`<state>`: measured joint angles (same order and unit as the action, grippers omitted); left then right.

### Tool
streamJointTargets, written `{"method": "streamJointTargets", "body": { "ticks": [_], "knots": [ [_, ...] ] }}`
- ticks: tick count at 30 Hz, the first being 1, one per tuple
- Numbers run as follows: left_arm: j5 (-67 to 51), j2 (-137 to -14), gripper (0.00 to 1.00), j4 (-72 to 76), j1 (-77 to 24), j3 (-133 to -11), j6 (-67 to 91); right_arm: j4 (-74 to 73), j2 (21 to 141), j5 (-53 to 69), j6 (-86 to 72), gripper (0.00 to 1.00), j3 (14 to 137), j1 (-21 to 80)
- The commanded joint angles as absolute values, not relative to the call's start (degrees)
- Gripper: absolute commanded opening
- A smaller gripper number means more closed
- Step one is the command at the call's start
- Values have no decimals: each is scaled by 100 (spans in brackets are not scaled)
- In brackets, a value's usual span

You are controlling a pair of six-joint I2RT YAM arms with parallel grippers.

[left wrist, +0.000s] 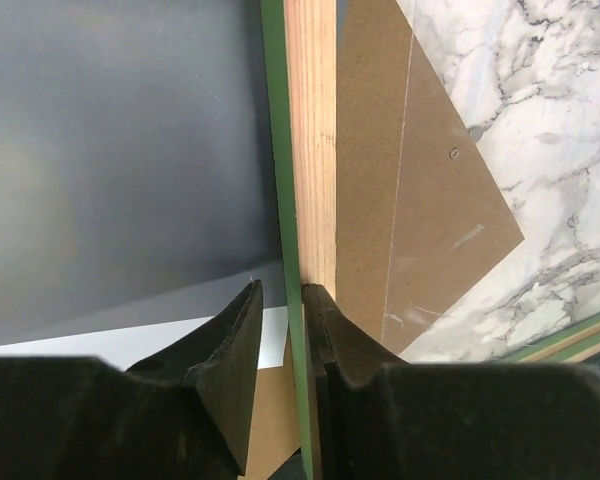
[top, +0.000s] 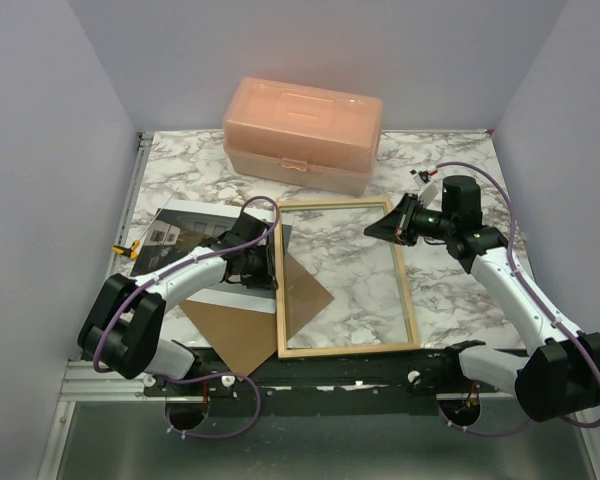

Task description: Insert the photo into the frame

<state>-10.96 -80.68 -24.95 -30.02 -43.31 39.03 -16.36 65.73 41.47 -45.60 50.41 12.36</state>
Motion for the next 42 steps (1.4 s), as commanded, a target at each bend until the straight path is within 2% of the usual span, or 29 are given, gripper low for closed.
{"method": "streamJointTargets", "body": {
  "ticks": [1,11,42],
  "knots": [
    [-985,-8212,23,-2534,-3101,-4438,3805,-1410,6591,4193,-4673,0,5207,1230],
    [-848,-8258,20,-2656,-3151,-4407,3798,-1317,6599,4094,-4852,0,5083,1226],
    [-738,-8324,18,-2748,-3234,-4386,3806,-580,6809,4103,-5005,0,4400,1230]
  ]
}}
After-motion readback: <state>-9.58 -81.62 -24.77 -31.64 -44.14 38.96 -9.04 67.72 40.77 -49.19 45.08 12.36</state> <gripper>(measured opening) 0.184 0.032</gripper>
